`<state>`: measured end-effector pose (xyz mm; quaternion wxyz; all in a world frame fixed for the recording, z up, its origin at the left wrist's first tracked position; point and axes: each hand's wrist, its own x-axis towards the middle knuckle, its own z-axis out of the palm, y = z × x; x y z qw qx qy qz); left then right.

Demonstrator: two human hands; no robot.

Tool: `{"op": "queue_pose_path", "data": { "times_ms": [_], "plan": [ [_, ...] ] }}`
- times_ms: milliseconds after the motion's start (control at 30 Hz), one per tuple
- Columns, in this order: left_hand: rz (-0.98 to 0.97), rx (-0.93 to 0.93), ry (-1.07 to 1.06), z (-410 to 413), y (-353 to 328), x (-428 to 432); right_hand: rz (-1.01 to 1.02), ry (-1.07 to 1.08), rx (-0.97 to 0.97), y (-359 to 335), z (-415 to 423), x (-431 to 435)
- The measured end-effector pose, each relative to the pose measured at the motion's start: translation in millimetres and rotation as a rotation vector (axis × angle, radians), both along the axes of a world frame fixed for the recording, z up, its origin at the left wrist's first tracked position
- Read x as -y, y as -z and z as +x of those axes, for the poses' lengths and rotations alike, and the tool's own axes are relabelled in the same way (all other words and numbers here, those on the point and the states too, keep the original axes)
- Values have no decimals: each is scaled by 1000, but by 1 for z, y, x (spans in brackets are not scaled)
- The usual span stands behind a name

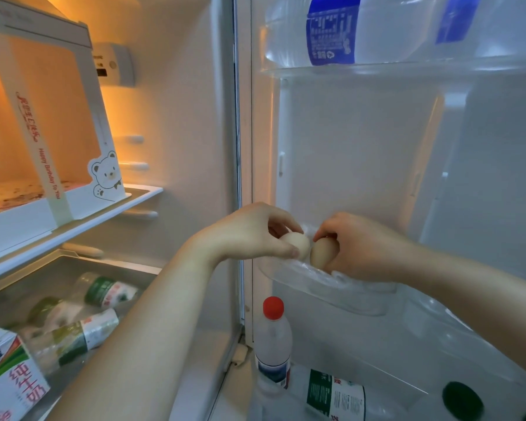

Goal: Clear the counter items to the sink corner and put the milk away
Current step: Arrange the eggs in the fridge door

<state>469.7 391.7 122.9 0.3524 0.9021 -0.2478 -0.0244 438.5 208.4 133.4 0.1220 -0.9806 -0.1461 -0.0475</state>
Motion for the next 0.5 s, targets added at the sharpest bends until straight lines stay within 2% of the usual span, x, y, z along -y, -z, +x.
{"op": "queue_pose_path", "data": {
  "times_ms": [200, 367, 500],
  "plan": [
    [-358, 42, -29, -4, 9, -6, 49, 25, 12, -5, -2, 2],
    [-752, 71, -62, -4, 15, -14, 39, 44, -28, -24, -2, -9],
    [-957, 120, -173, -6, 14, -19, 45, 68, 91, -49, 0, -33]
  ]
}}
